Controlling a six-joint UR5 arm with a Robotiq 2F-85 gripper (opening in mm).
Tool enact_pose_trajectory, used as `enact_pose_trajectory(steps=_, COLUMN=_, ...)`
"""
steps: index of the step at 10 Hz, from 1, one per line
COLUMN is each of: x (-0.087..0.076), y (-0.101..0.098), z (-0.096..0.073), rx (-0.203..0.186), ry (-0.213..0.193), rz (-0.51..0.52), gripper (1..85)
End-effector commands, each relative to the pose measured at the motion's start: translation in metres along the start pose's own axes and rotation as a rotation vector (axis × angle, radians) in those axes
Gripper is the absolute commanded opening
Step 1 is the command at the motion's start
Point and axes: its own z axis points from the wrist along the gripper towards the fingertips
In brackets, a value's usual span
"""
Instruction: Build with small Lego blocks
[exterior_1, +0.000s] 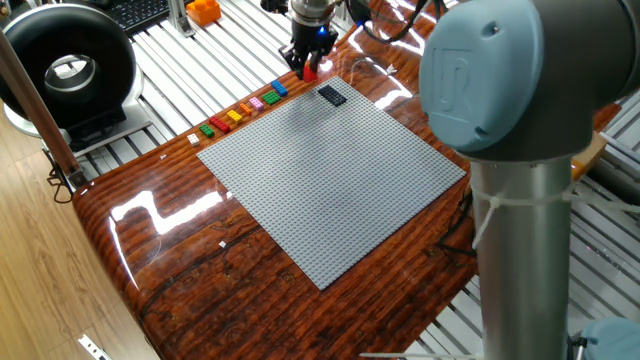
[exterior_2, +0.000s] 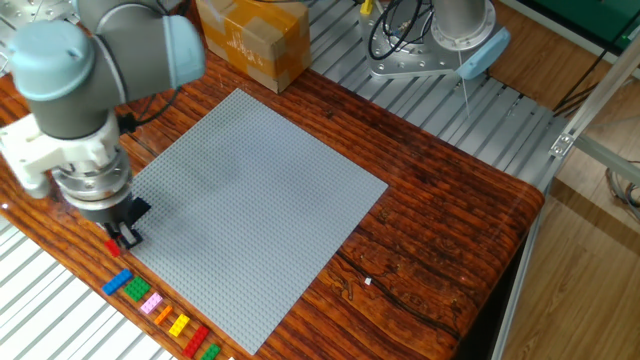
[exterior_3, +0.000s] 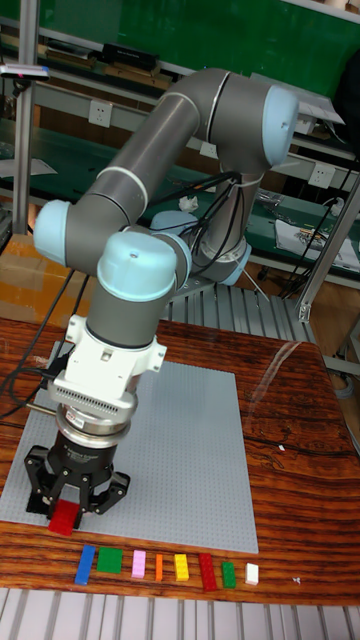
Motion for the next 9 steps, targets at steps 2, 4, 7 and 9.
enact_pose_trajectory(steps=2, x=0.025, y=0.011, z=0.008, rx=-0.039, ry=0.018, rz=0.017, gripper=1.0)
enact_pose_trajectory(steps=4, x=0.025, y=0.011, z=0.002, rx=-0.047, ry=0.024, rz=0.016, gripper=1.0)
enact_pose_trajectory(steps=7, x=0.02, y=0.01, z=-0.009, rx=-0.048, ry=0.009, rz=0.002, gripper=1.0)
enact_pose_trajectory(steps=9, x=0.027, y=0.014, z=-0.009, rx=-0.065, ry=0.034, rz=0.001, gripper=1.0)
